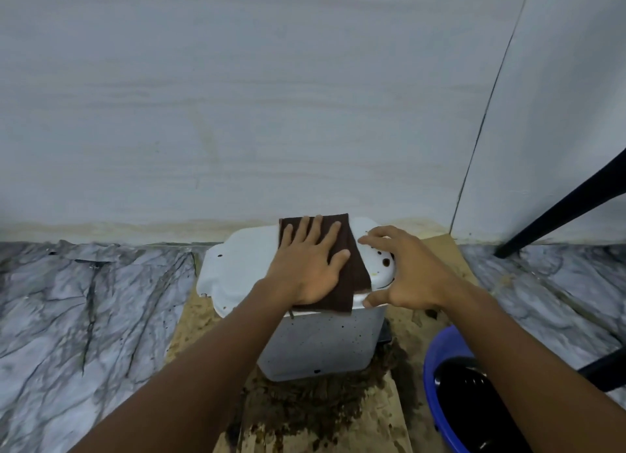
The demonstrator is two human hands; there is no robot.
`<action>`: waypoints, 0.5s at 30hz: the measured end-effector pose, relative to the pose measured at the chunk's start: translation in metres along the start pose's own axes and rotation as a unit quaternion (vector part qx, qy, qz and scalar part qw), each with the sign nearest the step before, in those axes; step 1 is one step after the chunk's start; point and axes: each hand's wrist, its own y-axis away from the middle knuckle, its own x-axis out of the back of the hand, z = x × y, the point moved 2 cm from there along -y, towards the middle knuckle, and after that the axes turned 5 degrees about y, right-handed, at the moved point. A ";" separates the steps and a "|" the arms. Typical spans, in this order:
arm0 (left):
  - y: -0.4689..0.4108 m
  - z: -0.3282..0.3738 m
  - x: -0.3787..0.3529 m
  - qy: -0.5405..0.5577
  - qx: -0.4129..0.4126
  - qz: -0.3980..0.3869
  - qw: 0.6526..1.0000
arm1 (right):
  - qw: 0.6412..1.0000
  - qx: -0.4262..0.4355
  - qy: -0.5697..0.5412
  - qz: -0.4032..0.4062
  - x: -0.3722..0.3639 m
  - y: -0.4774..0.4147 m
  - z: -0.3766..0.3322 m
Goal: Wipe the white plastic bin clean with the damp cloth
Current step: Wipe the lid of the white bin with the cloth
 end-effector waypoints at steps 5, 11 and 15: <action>0.043 -0.036 0.003 0.012 -0.029 0.024 0.999 | 0.999 0.038 -0.012 0.017 -0.003 -0.002 -0.015; 0.046 -0.089 0.018 0.008 0.086 0.031 0.996 | 0.999 0.040 0.002 0.017 -0.006 -0.008 -0.023; 0.015 -0.057 0.017 0.003 0.099 0.013 0.995 | 0.999 0.032 0.025 0.012 -0.004 -0.009 -0.024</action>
